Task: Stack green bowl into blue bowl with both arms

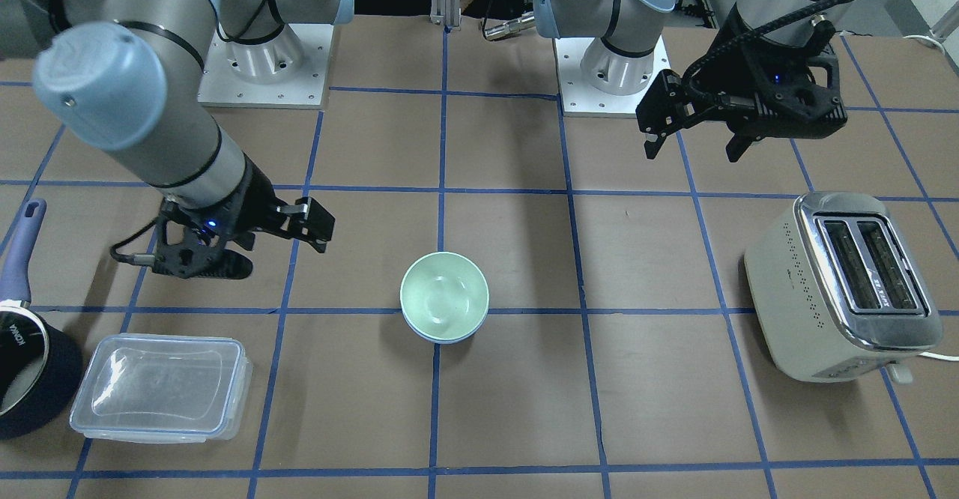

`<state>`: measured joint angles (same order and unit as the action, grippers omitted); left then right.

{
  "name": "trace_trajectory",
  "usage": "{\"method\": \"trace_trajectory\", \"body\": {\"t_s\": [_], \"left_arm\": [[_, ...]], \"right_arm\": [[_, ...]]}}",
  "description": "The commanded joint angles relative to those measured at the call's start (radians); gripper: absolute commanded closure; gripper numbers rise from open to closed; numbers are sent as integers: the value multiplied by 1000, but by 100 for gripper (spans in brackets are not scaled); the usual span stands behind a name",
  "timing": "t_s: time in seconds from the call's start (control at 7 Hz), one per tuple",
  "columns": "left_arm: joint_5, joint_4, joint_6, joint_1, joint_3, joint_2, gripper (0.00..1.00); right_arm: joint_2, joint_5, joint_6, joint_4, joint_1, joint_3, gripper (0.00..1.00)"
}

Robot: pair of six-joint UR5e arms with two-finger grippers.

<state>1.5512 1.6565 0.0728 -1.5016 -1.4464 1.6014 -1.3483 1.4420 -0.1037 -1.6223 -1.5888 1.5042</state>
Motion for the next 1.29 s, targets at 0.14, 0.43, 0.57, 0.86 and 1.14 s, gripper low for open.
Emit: {"method": "trace_trajectory", "body": {"t_s": [0.14, 0.43, 0.57, 0.86, 1.14], "left_arm": [[-2, -8, -1, 1, 3, 0, 0], [0, -8, -1, 0, -2, -1, 0], [-3, -8, -1, 4, 3, -3, 0], [0, -8, -2, 0, -2, -3, 0], [1, -8, -2, -2, -15, -5, 0]], "right_arm": [[-129, 95, 38, 148, 26, -9, 0], [-146, 97, 18, 140, 21, -10, 0], [-146, 97, 16, 136, 23, -18, 0], [-156, 144, 19, 145, 23, -19, 0], [-158, 135, 19, 145, 21, -19, 0]]}}
